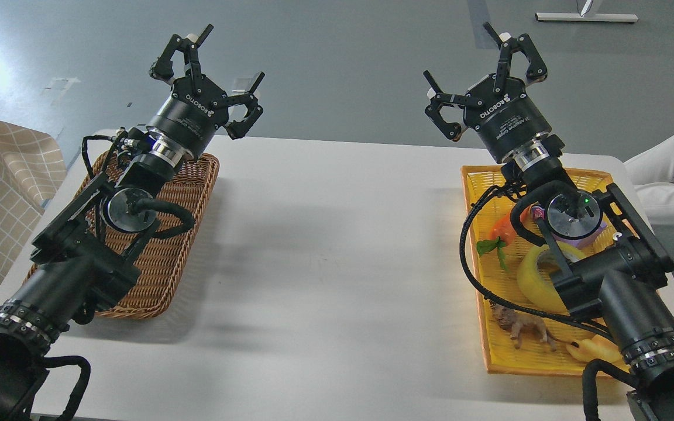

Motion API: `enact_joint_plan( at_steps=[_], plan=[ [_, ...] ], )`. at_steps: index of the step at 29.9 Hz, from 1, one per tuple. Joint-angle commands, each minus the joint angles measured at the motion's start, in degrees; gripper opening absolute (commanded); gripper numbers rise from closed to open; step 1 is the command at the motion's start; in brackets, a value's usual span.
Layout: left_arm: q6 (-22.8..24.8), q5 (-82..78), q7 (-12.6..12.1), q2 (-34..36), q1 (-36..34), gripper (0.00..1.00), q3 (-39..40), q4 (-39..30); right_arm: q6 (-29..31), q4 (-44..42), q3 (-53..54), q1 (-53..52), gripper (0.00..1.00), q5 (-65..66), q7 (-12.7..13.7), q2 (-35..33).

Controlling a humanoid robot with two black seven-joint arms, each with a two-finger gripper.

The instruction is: Place and transfer tape with both arms

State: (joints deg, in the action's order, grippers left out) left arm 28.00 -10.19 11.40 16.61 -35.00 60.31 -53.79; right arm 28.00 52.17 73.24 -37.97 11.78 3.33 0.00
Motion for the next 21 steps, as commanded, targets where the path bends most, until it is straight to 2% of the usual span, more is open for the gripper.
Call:
enact_joint_plan(
  at_steps=[1, 21],
  plan=[
    [0.0, 0.1, 0.2, 0.2, 0.0, 0.98, 0.1, 0.0, 0.0, 0.0, -0.1, 0.1, 1.00, 0.0, 0.0, 0.0],
    [0.0, -0.1, 0.1, 0.2, -0.7, 0.98, -0.4, -0.1, 0.0, 0.0, 0.0, 0.4, 1.00, -0.1, 0.0, 0.0]
  ],
)
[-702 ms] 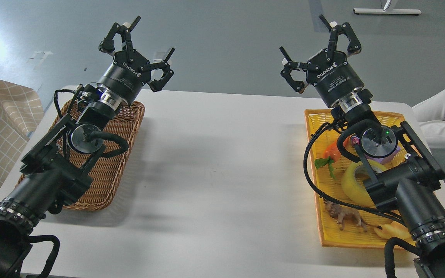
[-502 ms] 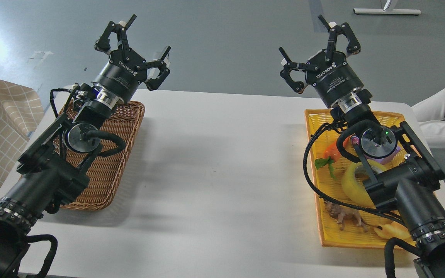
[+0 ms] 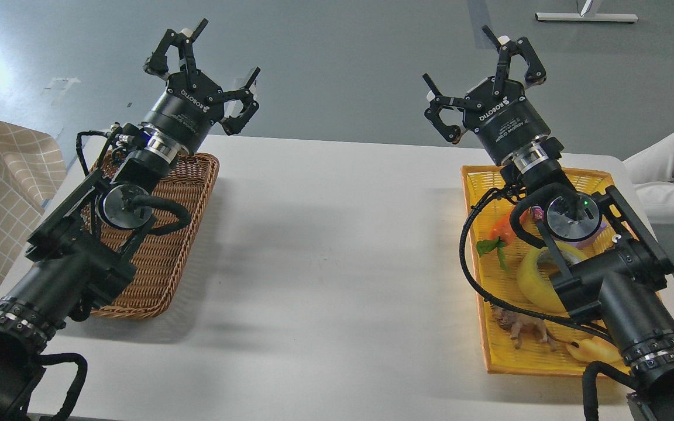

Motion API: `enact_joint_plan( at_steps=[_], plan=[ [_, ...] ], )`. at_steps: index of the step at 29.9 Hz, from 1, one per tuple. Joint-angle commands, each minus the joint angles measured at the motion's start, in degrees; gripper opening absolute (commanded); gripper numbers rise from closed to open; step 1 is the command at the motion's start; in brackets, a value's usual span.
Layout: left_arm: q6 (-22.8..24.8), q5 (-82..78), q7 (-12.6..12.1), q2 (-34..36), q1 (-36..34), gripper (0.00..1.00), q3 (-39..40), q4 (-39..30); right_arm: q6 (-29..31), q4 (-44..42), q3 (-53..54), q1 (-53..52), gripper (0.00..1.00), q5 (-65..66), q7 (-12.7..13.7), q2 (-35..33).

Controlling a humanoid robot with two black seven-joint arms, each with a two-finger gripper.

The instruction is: Place and transfer tape with both arms

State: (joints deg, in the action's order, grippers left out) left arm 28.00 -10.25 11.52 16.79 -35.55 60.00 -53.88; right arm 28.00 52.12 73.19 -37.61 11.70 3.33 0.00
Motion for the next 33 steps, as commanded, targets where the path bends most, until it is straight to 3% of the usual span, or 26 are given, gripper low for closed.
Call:
enact_joint_plan(
  at_steps=[1, 33],
  plan=[
    [0.0, 0.0, 0.1, 0.0, -0.1, 0.98, -0.1, 0.0, 0.0, 0.1, 0.1, 0.0, 1.00, 0.0, -0.1, 0.0],
    [0.0, 0.2, 0.3, -0.5, -0.4, 0.98, 0.5, 0.0, 0.0, 0.9, 0.4, 0.0, 1.00, -0.1, -0.2, 0.0]
  ],
)
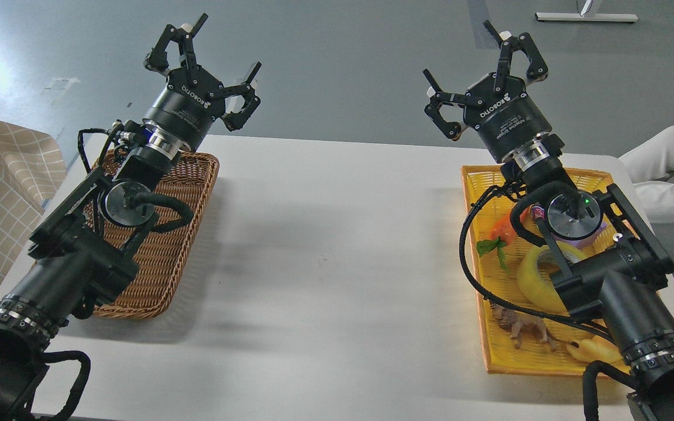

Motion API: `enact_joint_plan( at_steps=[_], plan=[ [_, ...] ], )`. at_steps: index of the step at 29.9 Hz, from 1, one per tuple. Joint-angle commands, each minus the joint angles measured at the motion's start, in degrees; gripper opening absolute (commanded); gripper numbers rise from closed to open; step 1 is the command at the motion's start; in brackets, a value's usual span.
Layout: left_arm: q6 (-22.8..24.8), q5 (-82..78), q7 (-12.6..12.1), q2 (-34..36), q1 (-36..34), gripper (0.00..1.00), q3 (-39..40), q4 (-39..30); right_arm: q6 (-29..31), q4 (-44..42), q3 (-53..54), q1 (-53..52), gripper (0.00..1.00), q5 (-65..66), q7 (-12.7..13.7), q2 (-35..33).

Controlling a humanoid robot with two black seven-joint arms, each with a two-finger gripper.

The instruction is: Place and transfer tape with both arms

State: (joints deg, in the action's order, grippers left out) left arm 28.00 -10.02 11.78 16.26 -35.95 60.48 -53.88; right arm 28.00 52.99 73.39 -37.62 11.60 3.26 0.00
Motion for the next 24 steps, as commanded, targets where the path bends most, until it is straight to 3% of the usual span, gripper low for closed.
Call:
enact_joint_plan(
  at_steps=[1, 24],
  plan=[
    [0.0, 0.0, 0.0, 0.0, 0.0, 0.98, -0.1, 0.0, 0.0, 0.0, 0.3, 0.0, 1.00, 0.0, -0.1, 0.0],
    [0.0, 0.0, 0.1, -0.1, 0.1, 0.98, 0.1, 0.0, 0.0, 0.0, 0.1, 0.3, 1.00, 0.0, -0.1, 0.0]
  ],
)
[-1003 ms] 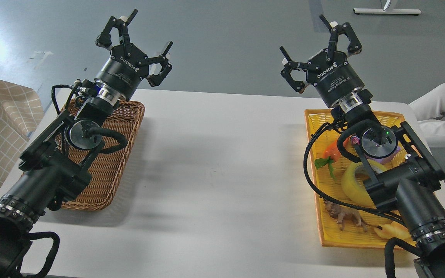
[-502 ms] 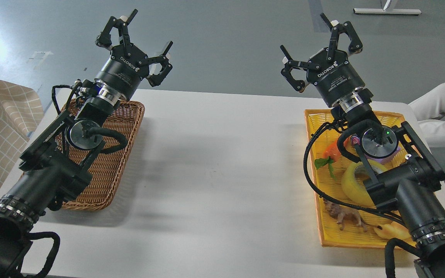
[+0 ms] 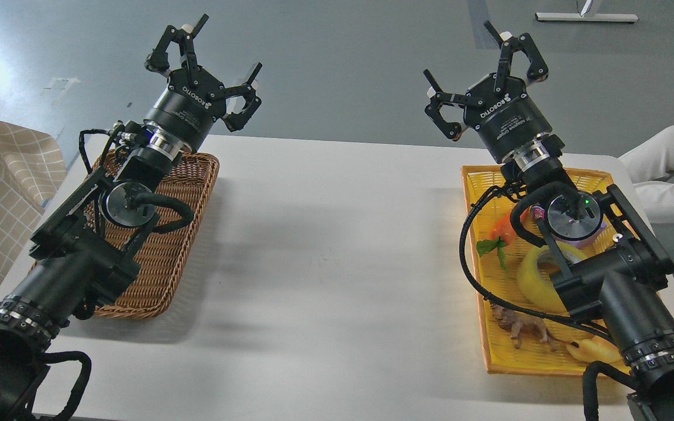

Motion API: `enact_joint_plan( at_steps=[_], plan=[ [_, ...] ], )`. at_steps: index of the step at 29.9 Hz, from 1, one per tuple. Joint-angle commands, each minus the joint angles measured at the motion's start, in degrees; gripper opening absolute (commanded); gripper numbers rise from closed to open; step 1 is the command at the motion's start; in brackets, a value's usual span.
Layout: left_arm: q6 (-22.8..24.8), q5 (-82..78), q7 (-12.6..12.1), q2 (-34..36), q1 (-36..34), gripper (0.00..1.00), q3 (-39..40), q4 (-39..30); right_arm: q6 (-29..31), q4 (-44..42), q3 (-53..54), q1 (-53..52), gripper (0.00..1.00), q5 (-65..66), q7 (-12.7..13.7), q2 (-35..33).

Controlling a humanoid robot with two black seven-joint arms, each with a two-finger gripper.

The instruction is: Place and transfer tape with both arms

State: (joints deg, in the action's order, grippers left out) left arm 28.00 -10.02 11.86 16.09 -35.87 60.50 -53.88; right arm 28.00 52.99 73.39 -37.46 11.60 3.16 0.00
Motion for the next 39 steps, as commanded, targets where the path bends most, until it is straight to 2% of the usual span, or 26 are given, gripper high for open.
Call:
enact_joint_plan(
  at_steps=[1, 39],
  plan=[
    [0.0, 0.0, 0.0, 0.1, 0.0, 0.98, 0.1, 0.0, 0.0, 0.0, 0.1, 0.1, 1.00, 0.0, 0.0, 0.0],
    [0.0, 0.2, 0.1, 0.0, 0.1, 0.98, 0.1, 0.0, 0.0, 0.0, 0.1, 0.2, 1.00, 0.0, 0.0, 0.0]
  ],
)
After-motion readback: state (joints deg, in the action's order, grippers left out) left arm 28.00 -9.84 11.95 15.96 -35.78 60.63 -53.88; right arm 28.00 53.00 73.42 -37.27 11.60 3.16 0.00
